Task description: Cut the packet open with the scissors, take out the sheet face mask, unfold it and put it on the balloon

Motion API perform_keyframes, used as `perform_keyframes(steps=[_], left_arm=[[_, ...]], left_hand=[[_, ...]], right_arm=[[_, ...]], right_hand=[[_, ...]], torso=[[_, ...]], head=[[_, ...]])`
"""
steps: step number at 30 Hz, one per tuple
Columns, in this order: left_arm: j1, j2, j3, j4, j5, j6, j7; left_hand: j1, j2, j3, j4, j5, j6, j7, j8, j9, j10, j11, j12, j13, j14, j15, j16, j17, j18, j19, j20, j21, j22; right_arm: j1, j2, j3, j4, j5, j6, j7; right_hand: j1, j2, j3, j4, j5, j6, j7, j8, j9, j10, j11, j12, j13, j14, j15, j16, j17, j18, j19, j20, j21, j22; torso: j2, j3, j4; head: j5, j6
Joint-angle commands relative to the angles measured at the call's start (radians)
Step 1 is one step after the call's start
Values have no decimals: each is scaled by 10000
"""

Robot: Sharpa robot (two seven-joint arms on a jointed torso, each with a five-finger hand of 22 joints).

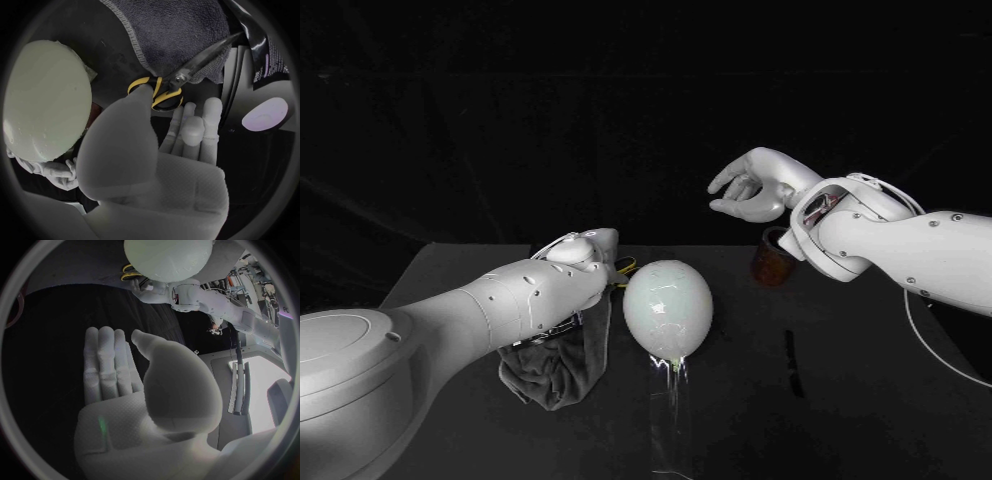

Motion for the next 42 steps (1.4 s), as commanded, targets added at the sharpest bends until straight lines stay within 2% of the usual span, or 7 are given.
perform_keyframes(steps=[1, 9, 11, 18, 21, 31, 42], left_arm=[[-193, -15, -83, -13, 852, 396, 446], [-193, -43, -81, -108, 1393, 238, 712], [-193, -48, -80, -129, 1494, 199, 777], [-192, -83, -78, -115, 1904, -57, 1205], [-191, -104, -76, -80, 2104, -133, 1448], [-186, -217, -61, 122, 2617, -40, 2058], [-178, -348, -11, 190, 2866, -57, 2092]], left_hand=[[490, 445, 2533, -520, 16, 673, -385, -92, -47, 1150, -832, -288, -148, 115, -48, 74, 27, -58, 51, -120, 107, 136], [573, 408, 3345, -1063, 6, 1296, -491, -97, -21, 1927, -1001, -595, -245, 460, -202, 187, 385, -125, 327, -244, 414, 581], [585, 416, 3500, -1270, 15, 1469, -520, -87, 3, 2140, -1046, -645, -238, 762, -249, 288, 897, -125, 339, -285, 470, 633], [209, 471, 3926, -1784, 18, 1726, -555, -274, 19, 2471, -1090, -1026, -247, 814, -295, 284, 814, -123, 245, -373, 583, 705], [109, 563, 4042, -1896, 15, 1773, -556, -320, 26, 2514, -1092, -1120, -242, 771, -298, 262, 719, -109, 172, -380, 577, 671], [-383, 1145, 4809, -2495, 12, 1903, -537, -571, 26, 2680, -1050, -1612, -212, 648, -280, 191, 453, -77, -25, -416, 688, 707], [-636, 1275, 5087, -2692, 17, 1871, -487, -686, 18, 2712, -1012, -1811, -203, 678, -252, 204, 476, -91, 10, -406, 787, 835]], right_arm=[[0, -12, 6, -7, -55, 40, 31], [0, -25, 6, -27, -17, 26, 30], [0, -27, 6, -29, -11, 23, 30], [0, -44, 6, -51, 0, 8, 40], [0, -48, 6, -68, 5, 5, 44], [-2, -53, 5, -105, 17, 13, 55], [-14, -45, 3, -140, 31, 21, 78]], right_hand=[[9, -68, 17, 65, 79, -25, 21, 31, -11, -64, -36, 16, 18, -96, 9, 70, 9, 101, -94, -7, 65, 19], [11, -70, 21, 68, 101, -24, 20, 34, -11, -66, -37, 17, 24, -100, 8, 76, 11, 103, -100, -6, 69, 26], [11, -70, 21, 68, 101, -24, 20, 34, -11, -66, -37, 17, 24, -100, 8, 76, 11, 103, -100, -6, 69, 26], [11, -71, 21, 70, 107, -24, 20, 35, -12, -66, -36, 17, 26, -101, 8, 77, 11, 103, -101, -5, 70, 27], [10, -73, 21, 73, 119, -24, 20, 36, -12, -68, -36, 17, 29, -103, 9, 80, 12, 104, -105, -4, 72, 32], [10, -73, 21, 73, 119, -24, 20, 36, -12, -68, -36, 17, 29, -103, 9, 80, 12, 104, -105, -4, 72, 32], [-4, -80, 18, 89, 139, -25, 23, 38, -14, -69, -33, 19, 37, -109, 11, 87, 13, 105, -113, -2, 77, 41]], torso=[[-3, 0, -5], [-1, 12, -3], [0, 9, 4], [-5, 1, 11], [-7, 4, 14], [-7, 6, 11], [-7, 2, 10]], head=[[-9, 14], [-36, 9], [-34, 5], [-40, 10], [-39, 13], [-23, 11], [-10, 66]])
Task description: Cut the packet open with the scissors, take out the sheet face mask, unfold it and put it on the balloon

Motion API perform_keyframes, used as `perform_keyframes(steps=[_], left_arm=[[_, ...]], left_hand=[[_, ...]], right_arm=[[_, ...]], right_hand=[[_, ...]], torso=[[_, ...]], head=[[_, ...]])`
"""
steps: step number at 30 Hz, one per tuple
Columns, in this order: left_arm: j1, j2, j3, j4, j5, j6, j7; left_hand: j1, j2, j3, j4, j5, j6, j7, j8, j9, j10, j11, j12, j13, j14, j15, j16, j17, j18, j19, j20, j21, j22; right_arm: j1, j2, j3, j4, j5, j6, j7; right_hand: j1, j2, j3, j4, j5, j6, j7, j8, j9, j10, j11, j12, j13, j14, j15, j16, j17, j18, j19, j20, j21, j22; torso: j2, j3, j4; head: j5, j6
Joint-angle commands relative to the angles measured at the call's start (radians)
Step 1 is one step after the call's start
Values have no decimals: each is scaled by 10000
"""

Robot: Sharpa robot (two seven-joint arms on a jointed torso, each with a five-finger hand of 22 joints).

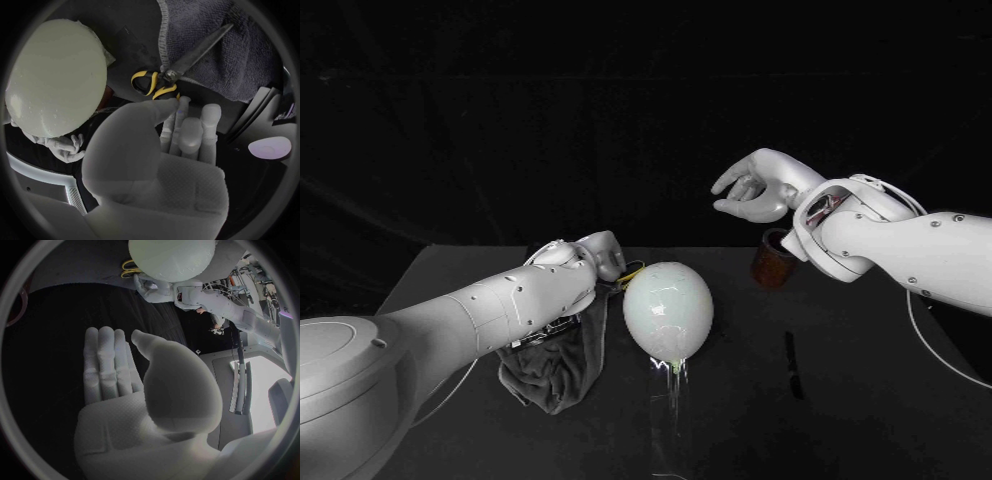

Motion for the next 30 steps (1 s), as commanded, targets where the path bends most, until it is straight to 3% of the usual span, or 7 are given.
perform_keyframes(steps=[1, 15, 22, 25, 26, 28, 30], left_arm=[[-62, 18, -4, 90, 402, 443, 304], [-49, -82, 30, 107, 558, 143, 445], [65, -372, 333, 414, 942, 416, 616], [193, -571, 443, 683, 1088, 670, 594], [234, -634, 476, 765, 1110, 739, 587], [329, -779, 542, 937, 1144, 860, 566], [419, -934, 594, 1106, 1141, 912, 536]], left_hand=[[-81, -2, 81, -5, -35, 23, 81, -53, 1, 127, -100, -66, 17, 6, 46, -17, 25, -5, -42, 4, 54, 19], [-174, 86, 279, -222, -40, 113, 78, -69, 30, 277, -110, -140, 60, 122, 38, 22, 175, -39, 141, -5, 204, 247], [-303, 25, 250, -277, -46, 114, 86, -89, 44, 287, -103, -192, 76, 37, 44, -10, -35, -2, -25, -5, 146, 85], [-604, -186, -100, -239, -57, -130, 144, -228, 17, 104, -45, -324, 65, -375, 107, -175, -779, 99, -609, 38, -178, -491], [-742, -321, -348, -258, -58, -467, 187, -453, -52, -98, 18, -460, 47, -809, 167, -362, -1441, 194, -1166, 90, -537, -1025], [-769, -318, -437, -266, -38, -539, 198, -514, -67, -165, 37, -504, 45, -953, 192, -426, -1616, 210, -1297, 118, -656, -1144], [-993, -623, -743, -238, -60, -918, 280, -751, -146, -555, 165, -707, -22, -1933, 302, -846, -3166, 184, -1467, 188, -883, -1251]], right_arm=[[-6, 4, 5, -13, -35, 24, 65], [-21, 33, 3, -43, -29, 61, 80], [-28, 33, 2, -95, -29, 55, 87], [-34, 29, 1, -105, -29, 57, 88], [-38, 27, 0, -109, -29, 58, 88], [-46, 24, -1, -120, -29, 60, 90], [-57, 16, -2, -127, -29, 63, 92]], right_hand=[[-3, -80, -10, 62, 28, -14, 43, 39, -14, -69, -33, 19, 8, -74, -27, 49, 14, 140, -40, -2, 37, 8], [-4, -85, -10, 65, 37, -17, 43, 39, -16, -72, -33, 19, 13, -78, -26, 53, 15, 140, -45, 0, 39, 13], [11, -88, -4, 59, 46, -20, 41, 40, -17, -78, -35, 18, 17, -85, -27, 56, 15, 142, -52, 1, 42, 19], [11, -88, -4, 59, 46, -20, 41, 40, -17, -78, -35, 18, 17, -85, -27, 56, 15, 142, -52, 1, 42, 19], [11, -88, -4, 59, 46, -20, 41, 40, -17, -78, -35, 18, 17, -85, -27, 56, 15, 142, -52, 1, 42, 19], [11, -88, -4, 59, 46, -20, 41, 40, -17, -78, -35, 18, 17, -85, -27, 56, 15, 142, -52, 1, 42, 19], [11, -88, -4, 59, 46, -20, 41, 40, -17, -78, -35, 18, 17, -85, -27, 56, 15, 142, -52, 1, 42, 19]], torso=[[6, -2, 0], [10, -13, -2], [-3, -8, 10], [-11, -9, 14], [-14, -11, 15], [-16, -12, 16], [-21, -9, 20]], head=[[7, 23], [25, 75], [29, 77], [51, 77], [62, 79], [78, 93], [105, 96]])
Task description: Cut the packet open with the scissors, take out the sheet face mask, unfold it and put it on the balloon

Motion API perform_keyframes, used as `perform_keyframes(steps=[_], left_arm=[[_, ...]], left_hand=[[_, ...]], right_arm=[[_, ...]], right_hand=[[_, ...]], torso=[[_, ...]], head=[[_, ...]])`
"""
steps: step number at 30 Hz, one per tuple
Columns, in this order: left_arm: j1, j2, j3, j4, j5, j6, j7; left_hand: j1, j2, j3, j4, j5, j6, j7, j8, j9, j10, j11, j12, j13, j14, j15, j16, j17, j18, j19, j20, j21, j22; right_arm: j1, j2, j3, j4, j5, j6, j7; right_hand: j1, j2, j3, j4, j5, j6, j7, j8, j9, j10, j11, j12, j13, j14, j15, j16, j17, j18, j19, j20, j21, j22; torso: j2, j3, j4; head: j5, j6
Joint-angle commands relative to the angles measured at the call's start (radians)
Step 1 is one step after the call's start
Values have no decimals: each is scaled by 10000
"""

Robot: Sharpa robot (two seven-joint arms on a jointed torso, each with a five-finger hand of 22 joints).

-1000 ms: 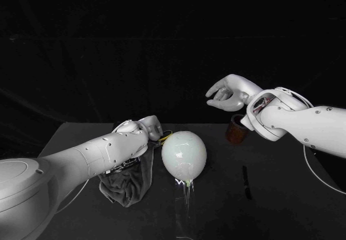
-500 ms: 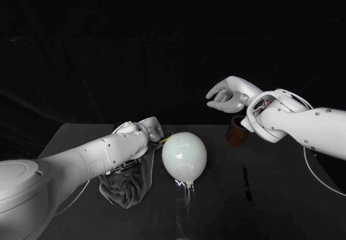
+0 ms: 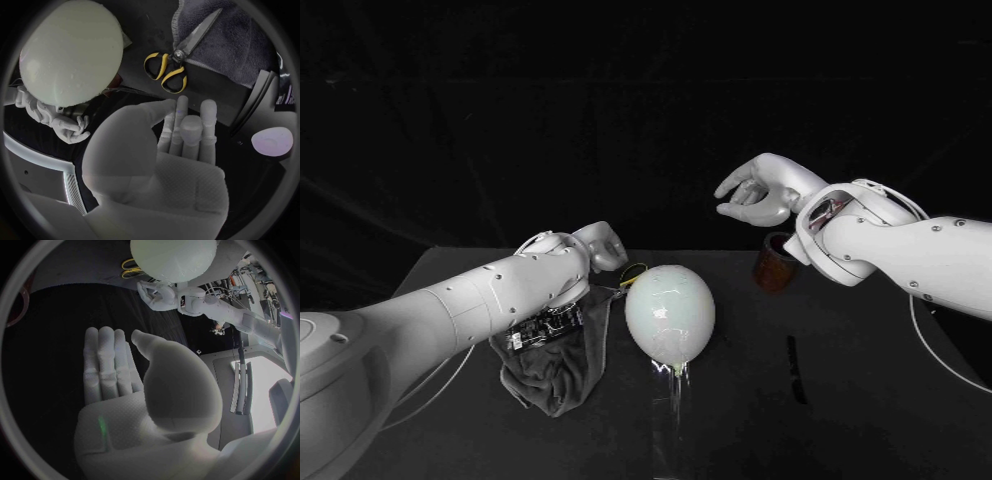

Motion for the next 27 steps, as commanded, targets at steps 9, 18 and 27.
perform_keyframes(steps=[9, 18, 27], left_arm=[[241, -647, 99, 786, -444, 357, -148], [73, -1171, 12, 1458, -1367, 286, -880], [-259, -1244, -53, 1607, -1840, -47, -905]], left_hand=[[135, -116, -656, -140, -31, -253, 141, -252, -30, -422, 178, 67, 57, -1660, 170, -895, -2067, 136, -317, 255, -838, -471], [333, 124, -815, -259, -31, 351, -76, 45, 126, 31, -117, 758, 428, 539, -107, 91, 855, 42, 785, 33, -311, 132], [420, 183, -750, -337, -33, 638, -161, 126, 168, 189, -217, 828, 491, 958, -205, 220, 1385, -56, 1325, -73, -4, 613]], right_arm=[[-70, -41, 0, 10, -51, 91, 88], [-124, -105, -1, 73, -51, 132, 84], [-169, -141, -2, 91, -56, 135, 79]], right_hand=[[25, -95, 0, 54, 52, -42, 58, 38, -11, -49, 0, 16, 14, -68, -2, 69, 15, 158, -59, 3, 46, 16], [35, -101, 3, 50, 53, -50, 60, 36, -13, -57, 2, 13, 18, -76, -1, 70, 14, 159, -65, 4, 49, 21], [35, -101, 3, 50, 53, -50, 60, 36, -13, -57, 2, 13, 18, -76, -1, 70, 14, 159, -65, 4, 49, 21]], torso=[[-48, 5, 35], [-54, 13, 47], [-62, -8, 50]], head=[[81, 6], [119, -18], [135, -16]])
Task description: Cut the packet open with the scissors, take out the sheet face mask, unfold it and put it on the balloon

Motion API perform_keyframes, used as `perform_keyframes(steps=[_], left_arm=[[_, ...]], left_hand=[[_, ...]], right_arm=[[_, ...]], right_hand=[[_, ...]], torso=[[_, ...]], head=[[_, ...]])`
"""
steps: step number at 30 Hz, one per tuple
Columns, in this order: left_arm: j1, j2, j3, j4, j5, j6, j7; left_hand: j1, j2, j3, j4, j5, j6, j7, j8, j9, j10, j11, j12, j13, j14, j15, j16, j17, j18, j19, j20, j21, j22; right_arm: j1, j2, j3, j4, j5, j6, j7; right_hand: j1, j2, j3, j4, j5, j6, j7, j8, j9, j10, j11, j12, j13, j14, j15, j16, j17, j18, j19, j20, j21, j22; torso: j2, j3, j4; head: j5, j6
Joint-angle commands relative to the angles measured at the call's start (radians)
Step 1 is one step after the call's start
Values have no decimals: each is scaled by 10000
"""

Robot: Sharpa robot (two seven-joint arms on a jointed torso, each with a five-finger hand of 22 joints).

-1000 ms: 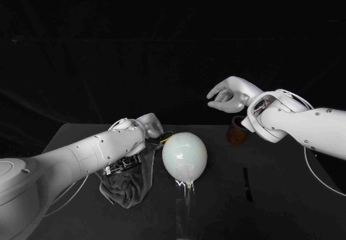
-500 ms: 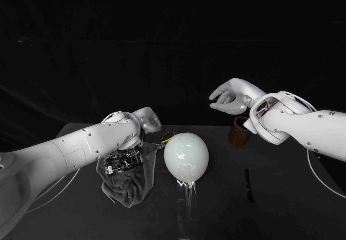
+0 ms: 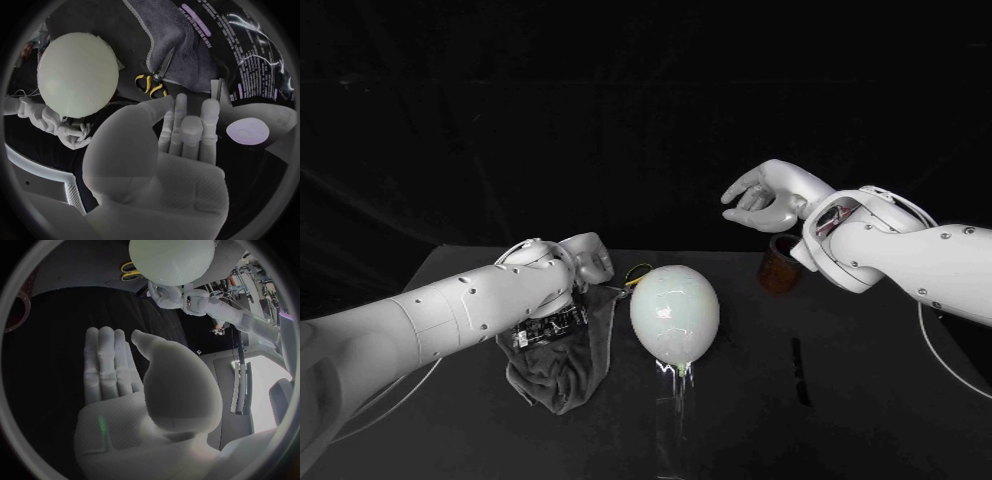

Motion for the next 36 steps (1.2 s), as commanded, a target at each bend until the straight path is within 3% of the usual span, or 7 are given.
perform_keyframes(steps=[1, 5, 7, 9, 20, 29, 36], left_arm=[[-75, 69, -3, 26, -556, -230, -163], [-187, 123, -22, 55, -623, -218, -178], [-235, 139, -29, 109, -641, -209, -167], [-268, 144, -33, 162, -650, -207, -153], [-357, 105, -40, 326, -523, -250, -179], [-448, 243, -40, 151, -740, -214, -577], [-621, 485, -41, -211, -1071, -362, -757]], left_hand=[[95, 31, 24, -62, -32, 84, 2, 50, 20, 43, -37, 37, 14, 110, -16, 86, 131, -65, 140, -14, 85, 132], [-123, -61, -86, 51, -34, 189, -38, 65, 32, 141, -69, 52, 42, 441, -44, 208, 634, -155, 548, -50, 311, 535], [-408, -262, -259, 192, -43, 156, -28, 22, 20, 149, -48, 25, 43, 542, -36, 241, 764, -173, 633, -62, 342, 595], [-630, -449, -416, 315, -35, 60, -25, -52, -5, 123, -31, -20, 38, 565, -20, 242, 768, -170, 619, -62, 306, 546], [-1211, -882, -989, 775, -42, -229, 89, -267, -64, -104, 106, -206, 21, 403, 97, 157, 521, -120, 368, -1, 33, 183], [-1130, -824, -1960, 1101, -36, -443, 214, -404, -77, -366, 218, -198, 119, 275, 207, 165, 526, -76, 216, 117, -186, -45], [-959, -736, -2109, 1199, -34, -460, 220, -412, -70, -404, 223, -143, 169, 247, 216, 172, 504, -65, 197, 135, -224, -88]], right_arm=[[-13, -14, 3, 29, -68, 107, 71], [-25, -21, 3, 42, -82, 106, 64], [-28, -21, 3, 44, -86, 104, 62], [-31, -20, 3, 45, -89, 104, 62], [-37, -28, 2, 42, -93, 108, 56], [-42, -5, 2, 42, -93, 119, 63], [-45, -1, 2, 43, -93, 125, 65]], right_hand=[[35, -101, 3, 50, 54, -12, 53, 36, -13, -57, 2, 14, 9, -80, -4, 38, 12, 70, -66, 4, 49, 17], [35, -101, 3, 50, 54, -12, 53, 36, -13, -57, 2, 14, 9, -80, -4, 38, 12, 70, -66, 4, 49, 17], [35, -101, 3, 50, 54, -12, 53, 36, -13, -57, 2, 14, 9, -80, -4, 38, 12, 70, -66, 4, 49, 17], [45, -105, 7, 47, 54, -22, 57, 33, -17, -66, 6, 11, 14, -91, -2, 39, 12, 71, -74, 6, 52, 24], [45, -105, 7, 47, 54, -22, 57, 33, -17, -66, 6, 11, 14, -91, -2, 39, 12, 71, -74, 6, 52, 24], [45, -105, 7, 47, 54, -22, 57, 33, -17, -66, 6, 11, 14, -91, -2, 39, 12, 71, -74, 6, 52, 24], [45, -105, 7, 47, 54, -22, 57, 33, -17, -66, 6, 11, 14, -91, -2, 39, 12, 71, -74, 6, 52, 24]], torso=[[1, -16, -18], [15, -1, -26], [16, 10, -16], [13, 18, -13], [4, 12, -15], [9, 3, -19], [8, 5, -29]], head=[[34, 4], [53, -6], [48, -13], [45, -24], [45, -51], [45, -45], [46, -63]])
